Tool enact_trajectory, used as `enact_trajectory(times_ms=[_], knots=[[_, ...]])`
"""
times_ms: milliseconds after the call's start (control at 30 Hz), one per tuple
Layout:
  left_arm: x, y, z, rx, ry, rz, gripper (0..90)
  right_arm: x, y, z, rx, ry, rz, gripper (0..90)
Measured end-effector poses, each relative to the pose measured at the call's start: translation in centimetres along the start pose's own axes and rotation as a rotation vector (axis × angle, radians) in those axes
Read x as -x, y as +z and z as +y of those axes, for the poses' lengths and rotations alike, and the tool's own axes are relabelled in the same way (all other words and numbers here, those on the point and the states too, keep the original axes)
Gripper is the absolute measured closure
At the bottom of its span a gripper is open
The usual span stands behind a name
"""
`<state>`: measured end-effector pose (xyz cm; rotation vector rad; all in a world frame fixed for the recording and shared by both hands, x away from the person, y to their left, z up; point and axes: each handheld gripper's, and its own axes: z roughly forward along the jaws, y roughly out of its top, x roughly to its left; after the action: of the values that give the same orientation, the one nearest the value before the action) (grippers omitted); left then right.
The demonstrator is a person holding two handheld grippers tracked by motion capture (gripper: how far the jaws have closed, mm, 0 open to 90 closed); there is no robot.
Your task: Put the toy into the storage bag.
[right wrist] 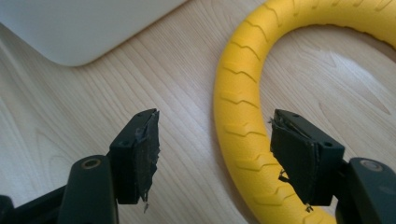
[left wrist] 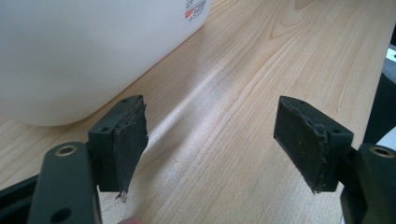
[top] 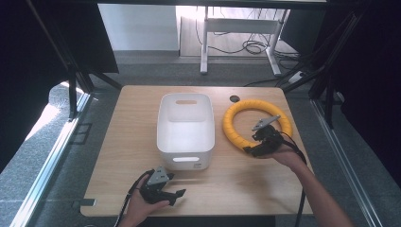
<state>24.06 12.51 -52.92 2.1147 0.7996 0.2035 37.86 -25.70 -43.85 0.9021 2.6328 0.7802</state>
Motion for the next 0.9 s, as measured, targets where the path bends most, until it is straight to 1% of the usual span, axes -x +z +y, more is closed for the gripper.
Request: enact_trajectory(times_ms=[33,67,100,133,167,200,233,300,400,433,500,567,700,733,767,900], knots=[[0.0,0.0,0.0,0.0,0.0,0.0,25.9,0.3,0.3,0.2,-0.016,-0.002,0.001,33.2],[0.0,0.0,0.0,0.0,0.0,0.0,25.9,0.3,0.3,0.2,-0.016,-0.002,0.001,33.2],[0.0,0.1,0.0,-0.002,0.0,-0.002,25.8,0.8,0.7,0.4,-0.052,-0.001,-0.001,33.4],[0.0,0.1,0.0,-0.002,0.0,-0.002,25.9,0.8,0.7,0.4,-0.052,-0.001,-0.001,33.4],[0.1,0.2,0.0,-0.003,0.0,-0.003,25.9,1.3,1.1,0.7,-0.072,0.001,0.003,33.3],[0.1,0.2,0.0,-0.003,0.0,-0.003,25.9,1.3,1.1,0.7,-0.072,0.001,0.003,33.3],[0.1,0.2,0.0,-0.004,0.002,-0.004,25.9,1.8,1.6,0.8,-0.097,0.013,0.01,33.2],[0.1,0.2,0.0,-0.004,0.0,-0.003,25.9,2.0,2.0,0.8,-0.124,0.006,0.019,32.5],[0.1,0.2,0.0,-0.003,0.0,-0.002,25.9,2.2,2.7,0.8,-0.142,0.0,0.021,31.1],[0.1,0.2,0.0,-0.003,0.0,-0.002,25.9,2.2,2.7,0.8,-0.142,0.0,0.021,31.1],[0.1,0.2,-0.1,-0.007,0.0,-0.003,25.9,2.4,3.3,0.6,-0.152,0.003,0.021,30.9],[0.1,0.3,-0.1,-0.007,0.001,-0.004,25.9,2.5,3.5,0.6,-0.156,-0.003,0.021,30.9],[0.2,0.4,-0.1,-0.011,0.003,-0.006,25.9,2.8,4.7,0.3,-0.195,-0.007,0.022,30.1],[0.2,0.4,-0.1,-0.011,0.004,-0.006,25.9,2.8,4.7,0.3,-0.195,-0.007,0.022,30.1],[0.2,0.3,0.0,-0.011,0.005,-0.005,25.9,2.8,5.1,0.2,-0.21,-0.013,0.022,29.7],[0.2,0.4,-0.1,-0.012,0.006,-0.005,25.9,2.8,5.9,0.2,-0.229,-0.03,0.017,29.2]])
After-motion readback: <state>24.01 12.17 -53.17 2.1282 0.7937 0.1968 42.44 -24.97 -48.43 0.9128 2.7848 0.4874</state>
